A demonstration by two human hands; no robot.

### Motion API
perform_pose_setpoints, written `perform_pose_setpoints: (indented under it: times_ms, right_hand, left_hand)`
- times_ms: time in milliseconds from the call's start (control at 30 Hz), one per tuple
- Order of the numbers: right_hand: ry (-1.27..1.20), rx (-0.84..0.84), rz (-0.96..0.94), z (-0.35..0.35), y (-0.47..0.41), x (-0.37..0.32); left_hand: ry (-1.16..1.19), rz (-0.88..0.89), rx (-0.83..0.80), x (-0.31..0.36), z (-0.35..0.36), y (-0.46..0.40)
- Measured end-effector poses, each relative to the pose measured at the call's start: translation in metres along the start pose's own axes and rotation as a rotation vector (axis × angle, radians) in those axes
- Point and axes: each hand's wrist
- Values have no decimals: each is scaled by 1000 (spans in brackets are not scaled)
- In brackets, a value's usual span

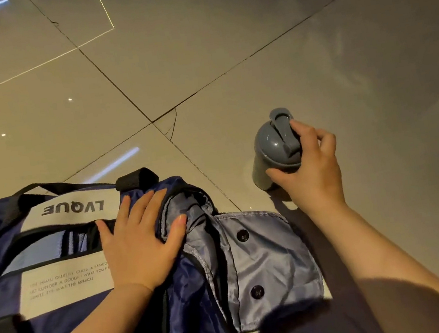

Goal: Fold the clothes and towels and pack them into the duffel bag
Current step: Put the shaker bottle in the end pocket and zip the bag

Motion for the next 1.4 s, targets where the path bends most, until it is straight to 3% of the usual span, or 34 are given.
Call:
perform_pose_setpoints:
  times_ms: [433,500,600,700,800,900,1033,1167,1300,1400]
  right_hand:
    - [109,-80,97,-72,226,-36]
    - [151,-74,96,-82,257,-40]
    - [235,-196,72,-97,283,-43]
    - [410,-257,-48,-113,273,-36]
    - [490,-421,-347,-124,243,-22]
    - [481,-519,-491,-126,229,-15]
    - [471,-373,-285,-137,237,-19]
    - [50,-60,215,-159,281,-25]
    - [-404,-145,544,-131,341,-51]
    - [-529,-270,687,-87,367,-76]
  left_hand:
    - [-57,386,-282,-44,-38,127]
    - [-66,404,-286,-49,-41,136]
    - [-74,356,-295,-45,-44,139]
    - [-56,305,-195,-35,-55,156]
    - [138,189,-22,-28,-75,203]
    - [92,214,-50,-27,-74,248]
    - [90,117,-142,-34,-63,261]
    - [295,18,-182,-49,-80,256]
    - [336,-60,-154,-65,-105,256]
    - [372,-95,-171,-69,-106,259]
Point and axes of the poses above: each hand's wrist, its own y-axis away from the middle knuckle, its own z-axis out of the palm, x = y × z, and after that the axes turned 10 degrees about -z, right-handed
